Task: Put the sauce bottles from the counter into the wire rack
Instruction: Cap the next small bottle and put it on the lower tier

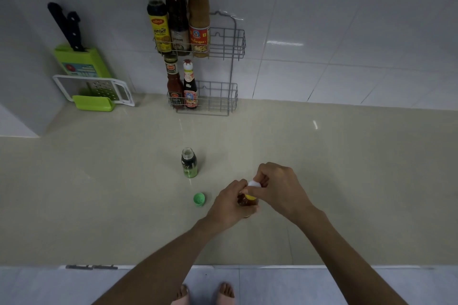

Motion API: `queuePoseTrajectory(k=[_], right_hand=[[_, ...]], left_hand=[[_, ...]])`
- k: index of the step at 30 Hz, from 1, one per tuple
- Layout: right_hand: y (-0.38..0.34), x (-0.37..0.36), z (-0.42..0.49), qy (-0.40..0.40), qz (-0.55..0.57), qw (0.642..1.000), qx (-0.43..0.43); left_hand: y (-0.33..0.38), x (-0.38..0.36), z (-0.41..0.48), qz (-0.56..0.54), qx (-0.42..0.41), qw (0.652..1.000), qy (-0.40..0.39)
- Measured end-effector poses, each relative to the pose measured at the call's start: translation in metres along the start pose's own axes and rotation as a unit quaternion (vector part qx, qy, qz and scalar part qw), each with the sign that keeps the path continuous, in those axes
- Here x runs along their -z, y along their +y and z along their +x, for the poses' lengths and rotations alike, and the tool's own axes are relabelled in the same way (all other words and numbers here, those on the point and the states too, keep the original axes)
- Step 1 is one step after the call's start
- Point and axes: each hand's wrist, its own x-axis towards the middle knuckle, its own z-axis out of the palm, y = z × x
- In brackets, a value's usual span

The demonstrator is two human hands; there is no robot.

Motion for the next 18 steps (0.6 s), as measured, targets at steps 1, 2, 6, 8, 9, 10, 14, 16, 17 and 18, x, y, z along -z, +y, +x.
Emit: queuePoseTrajectory(k=[1,2,6,8,9,10,14,16,17,18], right_hand=[[-0.001,0.000,0.001,-0.006,-0.001,1.000,-0.006],[-0.002,-0.001,0.002,-0.009,0.000,1.000,-0.012],[-0.003,-0.004,0.000,-0.008,0.014,0.999,-0.034],[-0.002,-0.006,-0.003,0.002,0.015,0.999,-0.030],[-0.001,-0.008,-0.004,0.012,0.014,0.999,-0.027],[0.000,-0.009,-0.006,0.025,0.015,0.999,-0.022],[0.002,-0.013,-0.011,0.051,0.013,0.999,-0.005],[0.004,-0.012,-0.013,0.048,0.023,0.999,0.002],[0.005,-0.010,-0.013,0.045,0.034,0.998,0.003],[0.006,-0.008,-0.013,0.040,0.045,0.998,0.002]], left_hand=[[-0.001,-0.001,0.000,-0.001,0.000,1.000,0.003],[-0.001,-0.001,0.000,-0.003,-0.001,1.000,0.005],[-0.003,-0.004,-0.001,0.000,-0.005,1.000,0.016],[-0.004,-0.006,-0.003,-0.011,-0.003,1.000,0.023],[-0.003,-0.006,-0.004,-0.015,-0.001,1.000,0.025],[-0.001,-0.006,-0.006,-0.017,0.000,0.999,0.028],[0.003,-0.006,-0.012,-0.032,0.003,0.999,0.021],[-0.001,-0.007,-0.014,-0.020,0.007,1.000,-0.002],[-0.001,-0.008,-0.014,-0.015,0.011,1.000,-0.006],[-0.001,-0.008,-0.014,-0.013,0.015,1.000,-0.005]])
